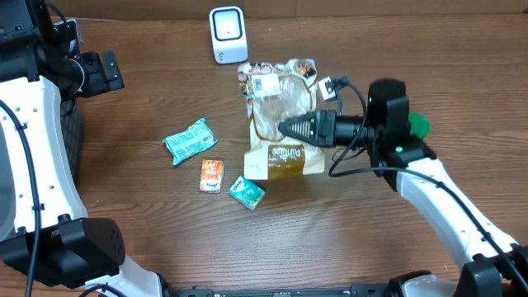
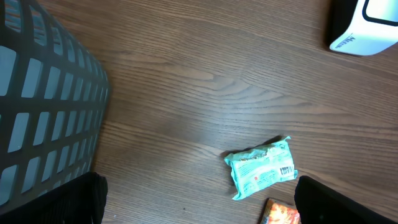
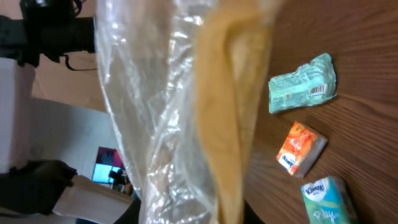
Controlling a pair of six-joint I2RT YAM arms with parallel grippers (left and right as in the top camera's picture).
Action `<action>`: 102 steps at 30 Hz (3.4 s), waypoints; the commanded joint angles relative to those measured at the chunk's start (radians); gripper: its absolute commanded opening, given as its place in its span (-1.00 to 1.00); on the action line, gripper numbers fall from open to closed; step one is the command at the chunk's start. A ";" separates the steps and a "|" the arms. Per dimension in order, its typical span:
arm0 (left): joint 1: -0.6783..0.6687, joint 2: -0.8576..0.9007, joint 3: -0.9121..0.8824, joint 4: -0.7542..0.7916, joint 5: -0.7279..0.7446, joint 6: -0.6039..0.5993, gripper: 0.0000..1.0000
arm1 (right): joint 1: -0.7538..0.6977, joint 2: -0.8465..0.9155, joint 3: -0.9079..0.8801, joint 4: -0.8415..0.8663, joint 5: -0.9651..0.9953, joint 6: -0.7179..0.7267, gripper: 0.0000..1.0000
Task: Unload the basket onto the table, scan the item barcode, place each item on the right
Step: 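Lift the mushroom bag with the right gripper and hold it under the scanner, then carry the mushroom bag right and lower it beside the jar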
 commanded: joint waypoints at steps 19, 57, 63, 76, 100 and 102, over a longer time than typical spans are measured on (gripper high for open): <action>0.004 0.013 0.002 0.004 -0.010 0.023 0.99 | 0.198 0.382 1.103 -0.904 0.826 -0.529 -0.92; 0.003 0.013 0.002 0.004 -0.010 0.023 0.99 | 0.346 1.050 1.178 -0.082 1.777 -1.530 -0.92; 0.003 0.013 0.002 0.004 -0.010 0.023 0.99 | 0.350 1.050 1.178 -0.098 1.780 -1.529 -0.92; 0.003 0.013 0.002 0.004 -0.010 0.023 0.99 | 0.373 1.046 1.180 -0.058 1.790 -1.529 -0.92; 0.003 0.013 0.002 0.004 -0.010 0.023 0.99 | 0.349 0.555 1.180 -0.692 1.397 -0.850 -0.92; 0.003 0.013 0.002 0.004 -0.010 0.023 0.99 | 0.324 0.509 1.180 -0.797 1.312 -0.758 -0.92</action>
